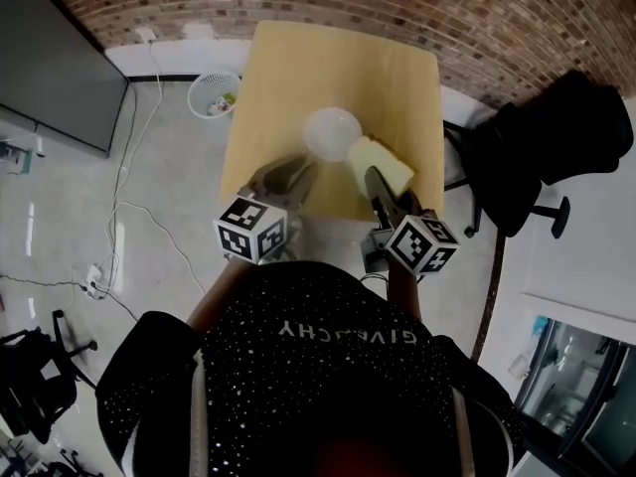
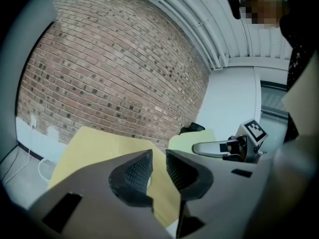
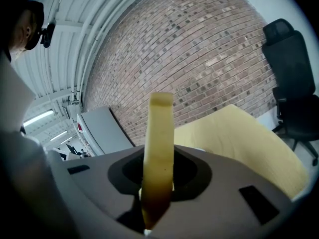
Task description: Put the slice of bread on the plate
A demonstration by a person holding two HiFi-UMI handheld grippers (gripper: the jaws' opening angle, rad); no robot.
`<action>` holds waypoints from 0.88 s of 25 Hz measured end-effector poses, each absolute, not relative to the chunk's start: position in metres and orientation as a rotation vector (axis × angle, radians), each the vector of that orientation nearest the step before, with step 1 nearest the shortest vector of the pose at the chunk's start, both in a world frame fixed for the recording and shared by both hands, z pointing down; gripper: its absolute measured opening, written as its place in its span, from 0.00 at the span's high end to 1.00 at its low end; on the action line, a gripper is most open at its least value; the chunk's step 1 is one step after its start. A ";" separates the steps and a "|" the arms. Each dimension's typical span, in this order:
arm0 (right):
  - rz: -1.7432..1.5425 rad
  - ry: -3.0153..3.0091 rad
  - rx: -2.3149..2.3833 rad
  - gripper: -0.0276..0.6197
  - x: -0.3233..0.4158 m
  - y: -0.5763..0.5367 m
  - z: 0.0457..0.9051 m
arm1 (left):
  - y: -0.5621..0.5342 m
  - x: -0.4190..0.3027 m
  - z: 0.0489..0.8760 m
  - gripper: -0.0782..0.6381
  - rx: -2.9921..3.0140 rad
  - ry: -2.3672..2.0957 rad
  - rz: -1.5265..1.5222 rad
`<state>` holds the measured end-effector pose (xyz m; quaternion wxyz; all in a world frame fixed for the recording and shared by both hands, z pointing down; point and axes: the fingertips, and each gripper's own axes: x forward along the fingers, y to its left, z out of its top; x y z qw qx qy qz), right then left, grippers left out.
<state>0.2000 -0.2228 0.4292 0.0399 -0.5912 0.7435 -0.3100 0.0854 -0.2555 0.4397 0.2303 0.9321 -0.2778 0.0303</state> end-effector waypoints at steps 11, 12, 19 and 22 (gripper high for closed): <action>-1.104 2.248 -1.832 0.81 0.210 -0.321 0.462 | -0.356 0.095 0.460 0.77 2.538 -0.750 0.152; -1.153 2.247 -1.833 0.81 0.211 -0.326 0.471 | -0.361 0.095 0.465 0.77 2.532 -0.759 0.162; -1.451 2.279 -1.716 0.81 0.196 -0.360 0.524 | -0.357 0.093 0.490 0.77 2.445 -0.789 0.161; -1.578 2.285 -1.650 0.81 0.186 -0.375 0.547 | -0.360 0.086 0.492 0.76 2.422 -0.843 0.139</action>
